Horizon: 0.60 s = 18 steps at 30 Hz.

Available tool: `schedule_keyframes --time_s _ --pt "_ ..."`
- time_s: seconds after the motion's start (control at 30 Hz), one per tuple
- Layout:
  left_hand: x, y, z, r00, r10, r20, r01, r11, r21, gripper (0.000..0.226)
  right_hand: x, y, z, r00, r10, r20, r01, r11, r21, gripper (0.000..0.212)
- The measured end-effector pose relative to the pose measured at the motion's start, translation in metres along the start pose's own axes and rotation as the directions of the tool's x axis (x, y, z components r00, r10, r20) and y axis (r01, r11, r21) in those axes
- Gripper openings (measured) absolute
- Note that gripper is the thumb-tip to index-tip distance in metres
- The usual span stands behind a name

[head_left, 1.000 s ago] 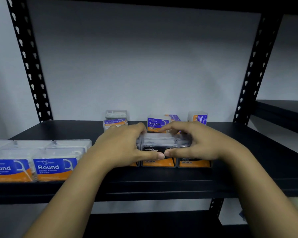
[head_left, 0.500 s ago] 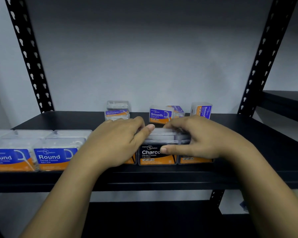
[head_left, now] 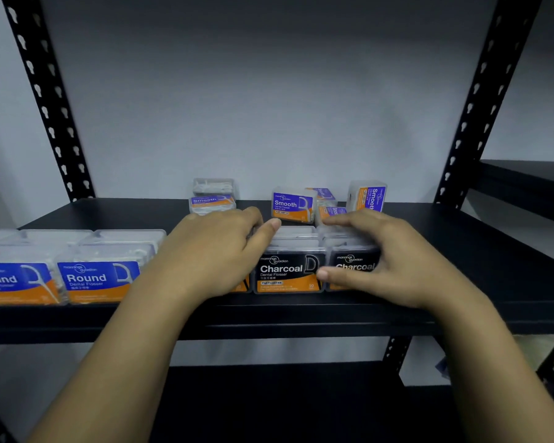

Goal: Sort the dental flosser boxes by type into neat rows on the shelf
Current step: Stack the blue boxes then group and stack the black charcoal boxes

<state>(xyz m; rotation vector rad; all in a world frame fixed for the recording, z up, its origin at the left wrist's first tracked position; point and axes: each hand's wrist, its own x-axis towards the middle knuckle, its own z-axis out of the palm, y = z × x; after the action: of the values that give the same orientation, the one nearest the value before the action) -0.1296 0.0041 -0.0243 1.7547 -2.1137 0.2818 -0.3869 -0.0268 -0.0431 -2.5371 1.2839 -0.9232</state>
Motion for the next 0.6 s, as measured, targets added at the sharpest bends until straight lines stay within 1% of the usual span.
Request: schedule_keyframes --time_s 0.07,0.1,0.23,0.3,0.43,0.6 --pt "0.0 0.001 0.0 1.0 -0.007 -0.005 0.007 1.0 0.009 0.05 -0.001 0.0 0.004 0.999 -0.004 -0.043 0.003 1.0 -0.02 0.082" --pt "0.0 0.0 0.001 1.0 -0.007 -0.008 0.007 1.0 0.01 0.051 0.0 -0.001 0.004 0.999 -0.007 -0.04 0.006 0.999 -0.038 0.081" --pt "-0.001 -0.004 0.001 0.997 0.07 -0.015 -0.071 0.997 -0.032 0.054 0.006 -0.006 -0.001 0.997 -0.013 0.07 0.025 0.984 -0.176 0.087" --pt "-0.003 -0.004 0.0 0.994 0.105 -0.007 -0.105 0.994 -0.043 0.054 0.01 -0.011 -0.003 0.991 0.009 0.13 0.019 0.977 -0.215 0.086" --pt "-0.005 -0.002 0.001 0.99 0.129 -0.048 -0.13 0.991 -0.013 0.054 0.016 -0.019 -0.001 0.984 -0.003 0.179 0.048 0.967 -0.249 0.078" --pt "-0.007 -0.003 0.003 0.993 0.108 -0.056 -0.109 0.994 -0.025 0.05 0.016 -0.024 0.001 0.986 0.021 0.166 0.021 0.968 -0.249 0.078"
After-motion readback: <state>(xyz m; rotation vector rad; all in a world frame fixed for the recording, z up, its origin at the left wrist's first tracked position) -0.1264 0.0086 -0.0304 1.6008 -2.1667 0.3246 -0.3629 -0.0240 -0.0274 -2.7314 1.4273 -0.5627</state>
